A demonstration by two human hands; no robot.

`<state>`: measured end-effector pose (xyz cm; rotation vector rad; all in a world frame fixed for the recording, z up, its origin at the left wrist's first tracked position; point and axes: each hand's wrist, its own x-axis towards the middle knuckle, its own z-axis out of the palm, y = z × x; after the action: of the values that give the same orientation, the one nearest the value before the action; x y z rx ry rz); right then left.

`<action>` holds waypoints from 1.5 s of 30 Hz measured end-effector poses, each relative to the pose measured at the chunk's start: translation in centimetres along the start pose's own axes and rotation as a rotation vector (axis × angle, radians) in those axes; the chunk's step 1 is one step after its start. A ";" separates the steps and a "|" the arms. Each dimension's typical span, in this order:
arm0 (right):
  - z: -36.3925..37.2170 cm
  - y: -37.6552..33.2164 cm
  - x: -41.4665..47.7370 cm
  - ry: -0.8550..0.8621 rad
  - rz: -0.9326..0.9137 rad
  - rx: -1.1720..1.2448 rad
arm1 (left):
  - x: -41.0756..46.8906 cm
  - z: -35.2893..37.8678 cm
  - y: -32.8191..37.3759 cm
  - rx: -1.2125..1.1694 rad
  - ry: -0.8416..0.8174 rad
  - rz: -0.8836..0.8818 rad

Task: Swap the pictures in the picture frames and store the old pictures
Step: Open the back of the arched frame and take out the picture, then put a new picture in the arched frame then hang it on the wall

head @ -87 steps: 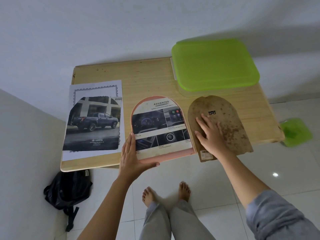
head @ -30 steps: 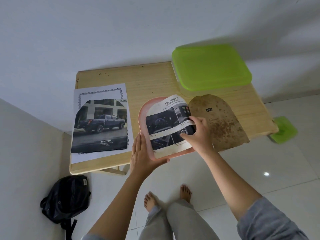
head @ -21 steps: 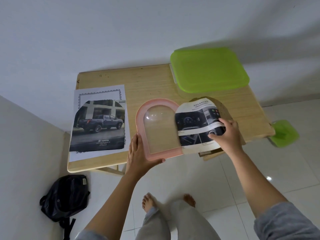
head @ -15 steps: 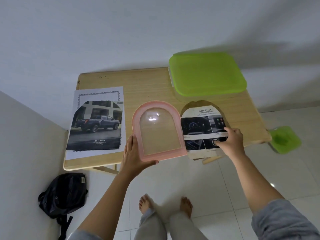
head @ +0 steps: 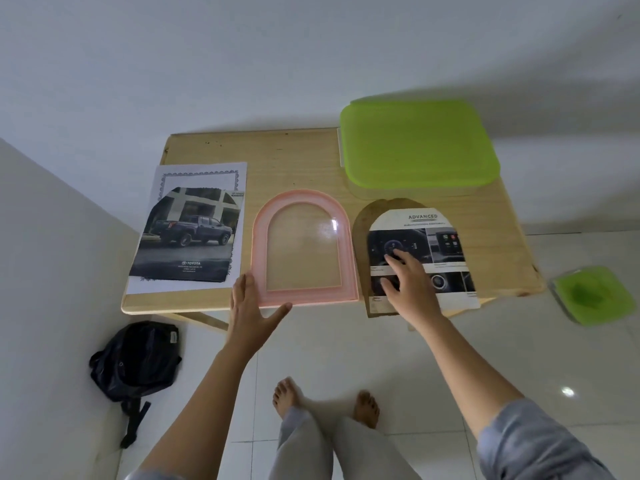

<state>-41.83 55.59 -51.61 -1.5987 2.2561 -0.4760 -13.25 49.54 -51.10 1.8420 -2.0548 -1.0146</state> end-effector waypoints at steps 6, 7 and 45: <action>-3.2 6.2 -0.5 0.092 0.174 0.099 | -0.7 1.2 0.6 -0.087 0.108 -0.069; -3.5 6.6 -0.5 0.144 0.204 0.092 | -0.8 1.4 0.8 -0.102 0.128 -0.077; -4.4 8.0 0.0 0.065 0.240 0.096 | -1.2 2.1 1.1 -0.087 0.186 -0.128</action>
<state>-50.50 58.39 -51.33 -1.2630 2.3941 -0.5680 -15.07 51.38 -51.60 1.9634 -1.7798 -0.9082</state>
